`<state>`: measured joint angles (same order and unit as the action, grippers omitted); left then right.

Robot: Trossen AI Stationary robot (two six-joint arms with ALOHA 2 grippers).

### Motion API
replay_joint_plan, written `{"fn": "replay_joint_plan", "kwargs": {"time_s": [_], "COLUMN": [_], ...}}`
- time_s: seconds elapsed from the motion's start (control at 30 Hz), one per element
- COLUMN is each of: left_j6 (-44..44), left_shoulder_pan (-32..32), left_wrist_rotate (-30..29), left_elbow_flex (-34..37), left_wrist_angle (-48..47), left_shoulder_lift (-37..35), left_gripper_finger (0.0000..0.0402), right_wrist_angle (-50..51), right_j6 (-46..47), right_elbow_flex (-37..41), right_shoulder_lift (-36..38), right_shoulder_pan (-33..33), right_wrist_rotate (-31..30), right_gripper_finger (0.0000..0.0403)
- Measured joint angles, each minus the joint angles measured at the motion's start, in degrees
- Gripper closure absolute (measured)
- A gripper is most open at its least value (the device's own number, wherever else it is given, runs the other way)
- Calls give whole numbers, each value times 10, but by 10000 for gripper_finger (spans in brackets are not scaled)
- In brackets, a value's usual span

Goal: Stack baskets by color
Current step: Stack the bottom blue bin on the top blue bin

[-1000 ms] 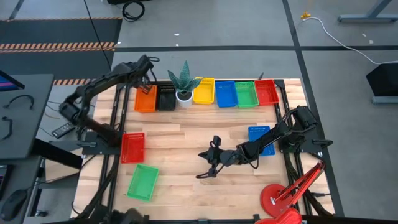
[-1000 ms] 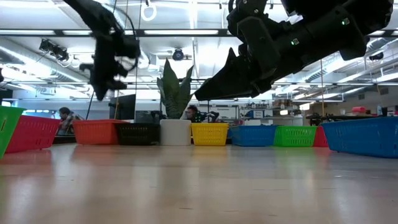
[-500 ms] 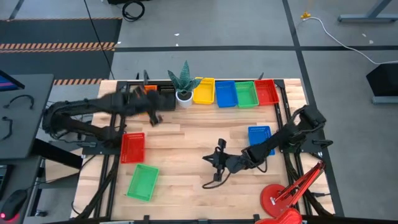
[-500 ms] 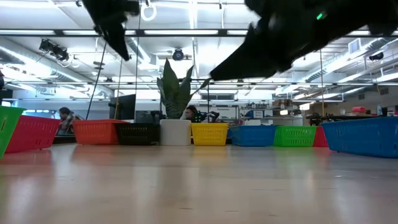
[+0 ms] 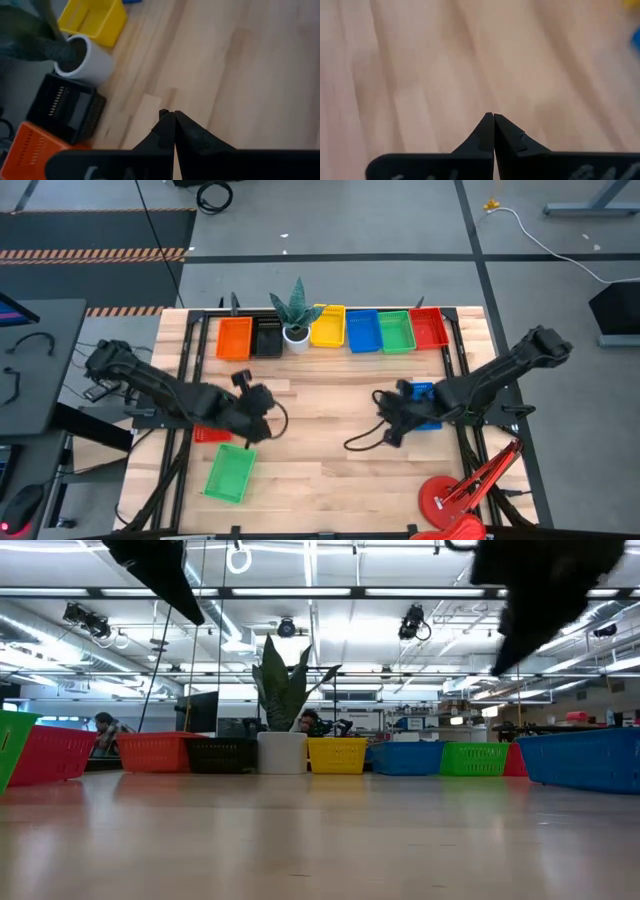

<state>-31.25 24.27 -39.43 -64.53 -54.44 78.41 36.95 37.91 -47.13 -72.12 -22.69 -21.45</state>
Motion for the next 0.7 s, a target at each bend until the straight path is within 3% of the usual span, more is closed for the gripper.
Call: {"fn": "replay_joint_plan", "kwargs": {"time_s": [0.17, 0.33, 0.53, 0.7], "left_j6": [-27, -27, -27, -26], "left_shoulder_pan": [36, 47, 46, 47], "left_wrist_rotate": [-24, -30, -30, -36], "left_elbow_flex": [0, 0, 0, 0], "left_wrist_angle": [3, 15, 18, 23], "left_shoulder_lift": [54, 99, 118, 118], "left_gripper_finger": [392, 391, 391, 390], "right_wrist_angle": [121, 206, 247, 226], "right_j6": [-3, 7, -39, -72], "right_elbow_flex": [0, 0, 0, 12], "right_shoulder_lift": [19, 19, 10, -17], "right_shoulder_pan": [8, 3, -47, -85], "right_wrist_rotate": [76, 161, 172, 174], "right_gripper_finger": [385, 328, 254, 239]}}
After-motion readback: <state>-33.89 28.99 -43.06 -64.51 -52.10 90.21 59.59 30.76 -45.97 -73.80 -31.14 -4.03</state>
